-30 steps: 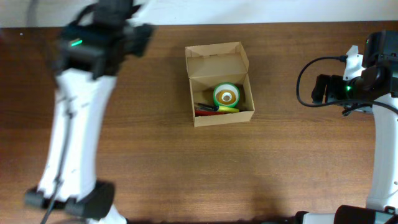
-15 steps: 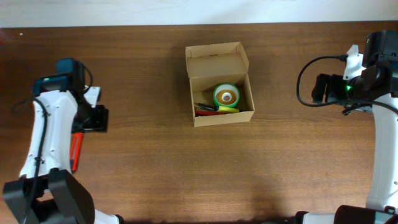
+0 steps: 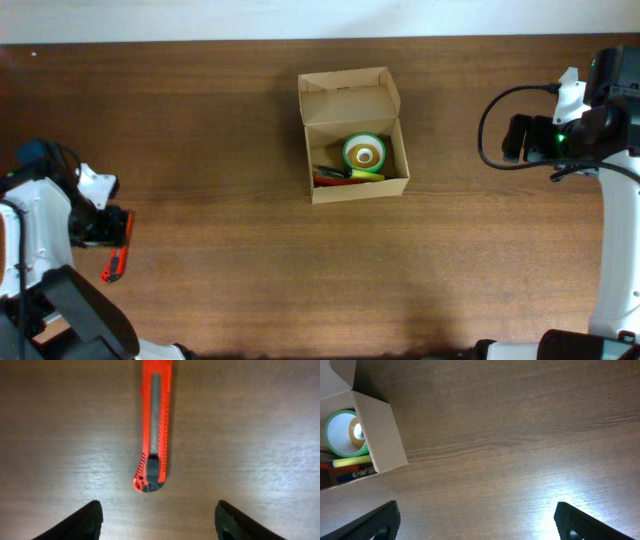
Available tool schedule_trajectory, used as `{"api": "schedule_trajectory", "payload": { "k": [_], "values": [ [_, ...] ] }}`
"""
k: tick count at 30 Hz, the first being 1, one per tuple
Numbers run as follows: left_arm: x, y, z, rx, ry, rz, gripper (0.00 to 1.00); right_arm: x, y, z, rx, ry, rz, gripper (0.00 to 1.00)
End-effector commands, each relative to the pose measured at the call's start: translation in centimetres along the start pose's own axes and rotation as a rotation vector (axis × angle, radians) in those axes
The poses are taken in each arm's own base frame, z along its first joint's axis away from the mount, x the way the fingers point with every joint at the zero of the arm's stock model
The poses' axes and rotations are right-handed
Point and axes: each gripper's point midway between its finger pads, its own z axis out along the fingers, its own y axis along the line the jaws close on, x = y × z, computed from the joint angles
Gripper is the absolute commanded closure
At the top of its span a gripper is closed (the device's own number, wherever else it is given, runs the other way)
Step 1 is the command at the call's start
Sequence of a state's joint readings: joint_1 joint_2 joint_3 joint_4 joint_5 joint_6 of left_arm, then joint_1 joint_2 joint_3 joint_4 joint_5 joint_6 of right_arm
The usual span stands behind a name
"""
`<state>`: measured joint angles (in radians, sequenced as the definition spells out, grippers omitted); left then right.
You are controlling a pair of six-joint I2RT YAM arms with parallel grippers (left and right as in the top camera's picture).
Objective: Pack container
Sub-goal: 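Move the left gripper to the red box cutter and grasp it, then carry the red box cutter into the box with the left gripper, release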
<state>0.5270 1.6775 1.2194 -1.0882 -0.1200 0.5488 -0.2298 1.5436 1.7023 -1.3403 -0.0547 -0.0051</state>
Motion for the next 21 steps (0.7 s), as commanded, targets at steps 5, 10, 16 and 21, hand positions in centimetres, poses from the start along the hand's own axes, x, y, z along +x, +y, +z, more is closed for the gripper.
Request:
{"api": "schedule_trajectory", "payload": {
  "k": [5, 10, 16, 21],
  "values": [
    [0.5, -0.6, 5.6, 0.028, 0.073, 0.020, 0.29, 0.0, 0.0, 0.1, -0.010, 0.004, 0.001, 0.01],
    [-0.1, -0.6, 8.2, 0.043, 0.097, 0.015, 0.29, 0.3, 0.0, 0.1, -0.010, 0.014, -0.010, 0.01],
    [-1.4, 0.0, 9.1, 0.018, 0.058, 0.010, 0.38, 0.3, 0.0, 0.1, -0.010, 0.014, -0.010, 0.01],
    [-1.5, -1.5, 10.6, 0.105, 0.067, 0.012, 0.59, 0.3, 0.0, 0.1, -0.010, 0.015, -0.010, 0.01]
  ]
}}
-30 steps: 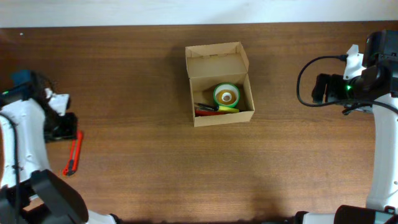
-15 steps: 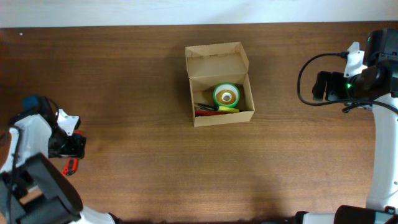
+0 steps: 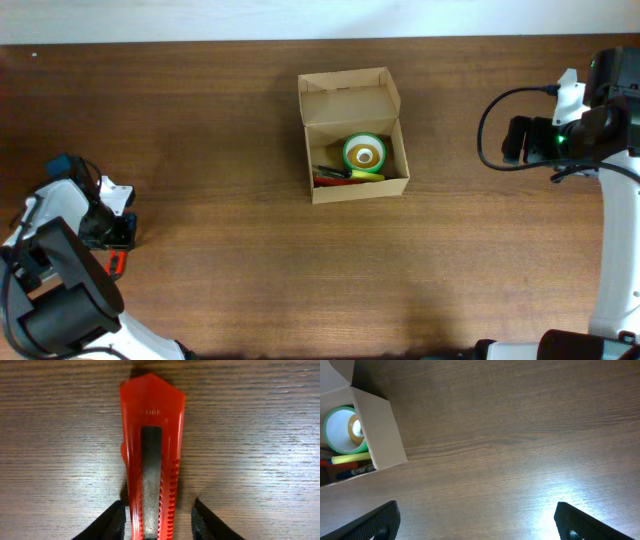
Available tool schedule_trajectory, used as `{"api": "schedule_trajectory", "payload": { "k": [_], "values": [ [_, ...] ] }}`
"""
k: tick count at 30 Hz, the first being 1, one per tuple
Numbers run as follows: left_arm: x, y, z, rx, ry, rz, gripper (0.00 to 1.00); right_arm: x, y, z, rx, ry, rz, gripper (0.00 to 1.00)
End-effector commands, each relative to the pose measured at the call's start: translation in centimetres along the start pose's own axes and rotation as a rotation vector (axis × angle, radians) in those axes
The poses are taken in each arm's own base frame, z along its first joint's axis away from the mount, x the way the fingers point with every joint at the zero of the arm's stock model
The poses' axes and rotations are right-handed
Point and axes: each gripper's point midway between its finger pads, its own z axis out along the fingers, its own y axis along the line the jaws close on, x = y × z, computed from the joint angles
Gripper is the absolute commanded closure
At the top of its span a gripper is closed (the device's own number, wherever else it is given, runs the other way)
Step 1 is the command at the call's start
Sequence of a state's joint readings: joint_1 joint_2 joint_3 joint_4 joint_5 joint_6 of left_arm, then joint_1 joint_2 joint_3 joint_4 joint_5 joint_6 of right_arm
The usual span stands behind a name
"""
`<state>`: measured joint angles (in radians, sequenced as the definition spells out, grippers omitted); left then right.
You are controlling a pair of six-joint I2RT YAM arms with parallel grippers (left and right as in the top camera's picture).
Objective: Pack container
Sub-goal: 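Carry the red box cutter into the box with the left gripper, release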
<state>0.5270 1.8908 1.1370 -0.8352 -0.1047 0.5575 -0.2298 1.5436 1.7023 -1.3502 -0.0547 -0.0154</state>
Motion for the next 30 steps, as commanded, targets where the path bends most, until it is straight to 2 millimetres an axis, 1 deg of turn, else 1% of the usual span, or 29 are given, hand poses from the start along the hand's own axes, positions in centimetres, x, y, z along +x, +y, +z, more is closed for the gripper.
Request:
{"api": "schedule_trajectory", "payload": {
  "k": [1, 3, 4, 5, 7, 8, 10, 11, 14, 18, 20, 22, 23, 24, 26, 28, 30],
  "values": [
    [0.4, -1.6, 2.9, 0.091, 0.039, -0.001, 0.59, 0.1, 0.0, 0.1, -0.010, 0.006, 0.000, 0.01],
    [0.2, -1.7, 3.1, 0.100, 0.031, -0.002, 0.63, 0.3, 0.0, 0.1, -0.010, 0.012, 0.000, 0.01],
    [0.1, -1.7, 3.1, 0.098, 0.028, -0.002, 0.66, 0.2, 0.0, 0.1, -0.010, 0.012, 0.000, 0.01],
    [0.1, -1.7, 3.1, 0.099, 0.026, -0.002, 0.73, 0.2, 0.0, 0.1, -0.010, 0.012, 0.000, 0.01],
    [-0.1, -1.9, 3.1, 0.109, 0.017, -0.002, 0.95, 0.2, 0.0, 0.1, -0.010, 0.011, 0.000, 0.01],
    [-0.1, -1.9, 3.1, 0.110, 0.018, -0.006, 0.98, 0.2, 0.0, 0.1, -0.011, 0.011, 0.000, 0.01],
    [-0.4, -1.8, 2.9, 0.108, 0.012, -0.051, 0.98, 0.2, 0.0, 0.1, -0.011, 0.011, 0.000, 0.01],
    [-1.2, -2.5, 2.5, 0.145, -0.013, -0.055, 0.98, 0.2, 0.0, 0.1, -0.011, 0.009, 0.000, 0.01],
    [-3.3, -3.8, 0.6, 0.197, -0.050, -0.049, 0.98, 0.0, 0.0, 0.1, -0.011, 0.004, 0.000, 0.01],
    [-5.3, -6.4, -2.4, 0.218, -0.037, 0.021, 0.98, 0.1, 0.0, 0.1, -0.011, 0.004, 0.001, 0.01],
    [-7.1, -7.4, -4.7, 0.205, -0.059, 0.073, 0.98, 0.1, 0.0, 0.1, -0.011, 0.004, 0.001, 0.01],
    [-9.6, -8.0, -7.6, 0.179, -0.118, 0.120, 0.98, 0.1, 0.0, 0.1, -0.011, 0.004, 0.001, 0.01],
    [-11.3, -8.4, -10.0, 0.159, -0.168, 0.149, 0.98, 0.1, 0.0, 0.1, -0.012, 0.004, 0.001, 0.01],
    [-12.0, -8.7, -11.1, 0.151, -0.190, 0.164, 0.98, 0.1, 0.1, 0.1, -0.015, 0.005, 0.001, 0.01],
    [-13.9, -10.4, -16.3, 0.120, -0.266, 0.284, 0.99, 0.1, 0.2, 0.1, -0.019, 0.006, 0.001, 0.01],
    [-14.7, -12.8, -20.7, 0.084, -0.326, 0.422, 0.98, 0.1, 0.2, 0.1, -0.019, 0.005, 0.001, 0.01],
    [-15.5, -14.9, -24.1, 0.009, -0.383, 0.500, 0.98, 0.1, 0.2, 0.1, -0.019, 0.004, 0.001, 0.01]
  ]
}}
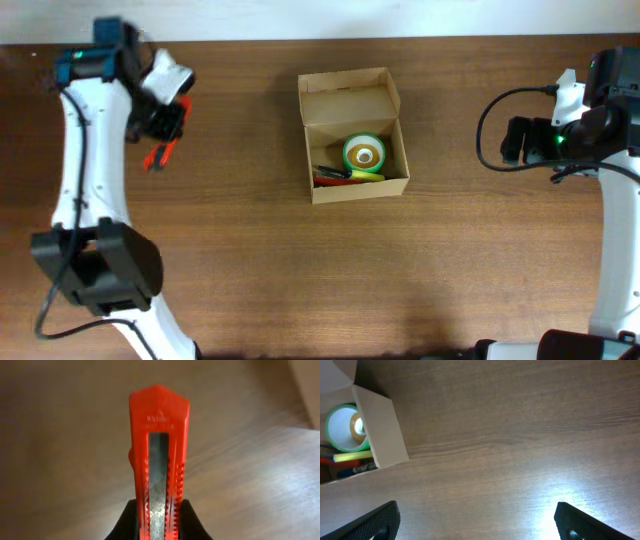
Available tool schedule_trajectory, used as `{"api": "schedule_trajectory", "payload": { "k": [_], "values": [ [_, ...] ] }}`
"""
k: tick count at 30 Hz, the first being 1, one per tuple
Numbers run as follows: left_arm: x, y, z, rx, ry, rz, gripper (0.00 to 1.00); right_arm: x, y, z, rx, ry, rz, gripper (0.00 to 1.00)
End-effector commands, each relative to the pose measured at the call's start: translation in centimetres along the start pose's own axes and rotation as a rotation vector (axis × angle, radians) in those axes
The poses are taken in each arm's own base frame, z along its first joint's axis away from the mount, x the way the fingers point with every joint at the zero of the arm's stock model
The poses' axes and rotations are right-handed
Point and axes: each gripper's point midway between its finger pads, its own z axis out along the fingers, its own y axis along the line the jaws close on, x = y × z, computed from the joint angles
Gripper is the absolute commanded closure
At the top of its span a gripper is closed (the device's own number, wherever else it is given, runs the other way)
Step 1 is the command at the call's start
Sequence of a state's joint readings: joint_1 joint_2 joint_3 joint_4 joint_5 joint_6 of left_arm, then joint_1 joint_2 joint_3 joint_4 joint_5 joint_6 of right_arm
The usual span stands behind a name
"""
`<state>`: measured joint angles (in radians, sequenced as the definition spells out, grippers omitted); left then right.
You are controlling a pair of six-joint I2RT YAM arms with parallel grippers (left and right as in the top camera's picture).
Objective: Pack container
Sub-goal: 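Carry the red box cutter into the box with the left gripper, release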
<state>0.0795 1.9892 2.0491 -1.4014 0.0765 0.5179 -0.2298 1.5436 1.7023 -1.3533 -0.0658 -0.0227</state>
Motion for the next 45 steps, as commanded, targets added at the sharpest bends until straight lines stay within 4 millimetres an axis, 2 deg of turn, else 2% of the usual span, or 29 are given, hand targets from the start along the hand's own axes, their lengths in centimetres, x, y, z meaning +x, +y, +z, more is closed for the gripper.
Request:
{"api": "schedule_trajectory", "payload": {
  "k": [1, 3, 5, 7, 8, 10, 14, 15, 16, 21, 23, 26, 37, 45],
  "values": [
    [-3.8, -2.4, -3.6, -0.102, -0.078, 0.164, 0.99, 0.0, 0.0, 0.1, -0.008, 0.001, 0.008, 0.01],
    [-7.5, -5.6, -6.5, -0.172, -0.179, 0.312, 0.98, 0.0, 0.0, 0.1, -0.008, 0.001, 0.008, 0.01],
    [-10.4, -9.4, -8.3, -0.202, -0.273, 0.444, 0.98, 0.0, 0.0, 0.1, -0.010, 0.001, 0.008, 0.01],
    [-11.8, -13.4, -8.6, -0.164, -0.322, 0.552, 0.99, 0.0, 0.2, 0.1, -0.023, 0.001, 0.008, 0.01],
    [-12.3, -15.2, -8.2, -0.144, -0.334, 0.601, 0.99, 0.0, 0.4, 0.1, -0.034, 0.001, 0.007, 0.01],
    [-12.7, -17.7, -7.4, -0.120, -0.330, 0.686, 0.98, 0.0, 0.4, 0.1, -0.034, 0.001, 0.008, 0.01],
    [-12.8, -24.2, -2.6, -0.040, -0.250, 0.899, 0.99, 0.0, 0.4, 0.1, -0.034, 0.001, 0.008, 0.01],
    [-12.7, -25.2, -1.6, -0.028, -0.232, 0.932, 0.98, 0.0, 0.4, 0.1, -0.034, 0.001, 0.008, 0.01],
    [-12.5, -26.5, 0.2, -0.009, -0.198, 0.967, 0.98, 0.1, 0.4, 0.1, -0.033, 0.005, 0.008, 0.01],
    [-10.9, -28.9, 6.5, 0.068, -0.056, 1.048, 0.98, 0.1, 0.4, 0.1, -0.034, 0.006, 0.008, 0.01],
    [-10.5, -29.5, 7.7, 0.095, -0.038, 1.058, 0.98, 0.2, 0.4, 0.1, -0.033, 0.008, 0.008, 0.01],
    [-10.3, -31.4, 9.0, 0.197, -0.062, 1.065, 0.98, 0.1, 0.4, 0.1, -0.033, 0.008, 0.008, 0.01],
    [-7.9, -33.8, 14.5, 0.320, 0.045, 1.072, 0.99, 0.2, 0.4, 0.1, -0.033, 0.009, 0.008, 0.01],
    [-6.8, -33.4, 14.9, 0.328, 0.094, 1.071, 0.98, 0.2, 0.4, 0.1, -0.033, 0.009, 0.008, 0.01]
  ]
}}
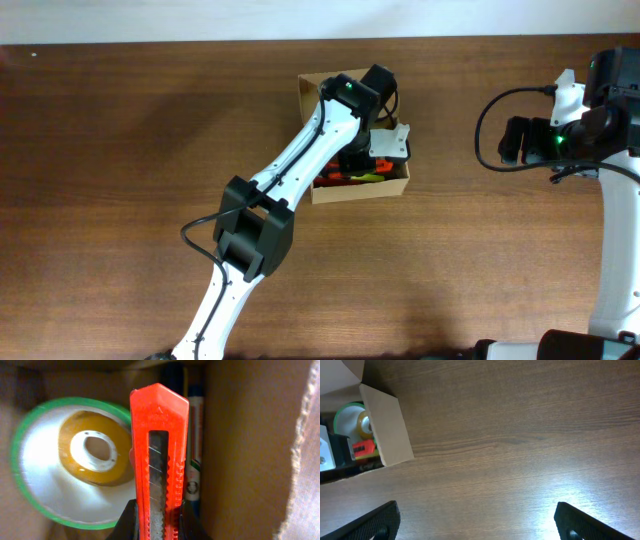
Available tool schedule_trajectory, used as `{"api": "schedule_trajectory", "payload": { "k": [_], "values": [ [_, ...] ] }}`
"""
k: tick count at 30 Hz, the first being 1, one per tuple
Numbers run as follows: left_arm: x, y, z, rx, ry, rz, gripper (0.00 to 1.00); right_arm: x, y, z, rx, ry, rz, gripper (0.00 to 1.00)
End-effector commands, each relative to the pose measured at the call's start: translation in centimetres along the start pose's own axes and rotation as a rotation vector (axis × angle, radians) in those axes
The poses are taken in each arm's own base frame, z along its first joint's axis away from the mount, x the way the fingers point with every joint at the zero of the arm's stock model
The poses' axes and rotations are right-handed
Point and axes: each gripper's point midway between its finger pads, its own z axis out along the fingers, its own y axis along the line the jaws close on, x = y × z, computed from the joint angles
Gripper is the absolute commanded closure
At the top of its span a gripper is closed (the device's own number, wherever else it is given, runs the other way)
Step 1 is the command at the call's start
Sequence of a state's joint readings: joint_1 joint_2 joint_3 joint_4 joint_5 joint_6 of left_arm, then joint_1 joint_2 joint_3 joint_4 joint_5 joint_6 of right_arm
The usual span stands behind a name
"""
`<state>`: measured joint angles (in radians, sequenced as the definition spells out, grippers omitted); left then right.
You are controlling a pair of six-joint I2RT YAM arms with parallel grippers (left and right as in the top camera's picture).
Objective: Pack container
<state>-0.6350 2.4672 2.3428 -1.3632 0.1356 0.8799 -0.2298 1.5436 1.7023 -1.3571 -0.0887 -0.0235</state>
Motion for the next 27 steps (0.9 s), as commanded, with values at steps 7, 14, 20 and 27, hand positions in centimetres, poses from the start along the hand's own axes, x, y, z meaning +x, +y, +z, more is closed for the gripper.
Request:
{"api": "schedule_trajectory", "payload": {
  "k": [7, 14, 20, 27],
  "values": [
    [-0.1, -0.8, 1.9, 0.050, 0.012, 0.007, 0.63, 0.2, 0.0, 0.1, -0.010, 0.009, 0.009, 0.01],
    [-0.1, 0.8, -0.6, -0.064, 0.017, -0.058, 0.26, 0.2, 0.0, 0.1, -0.011, 0.009, 0.009, 0.01],
    [-0.3, 2.1, -10.5, -0.270, -0.077, -0.135, 0.25, 0.2, 0.0, 0.1, -0.010, 0.009, 0.009, 0.01],
    [4.3, 6.4, -26.8, -0.679, -0.331, -0.677, 0.80, -0.4, 0.0, 0.1, -0.010, -0.015, 0.007, 0.18]
  ]
}}
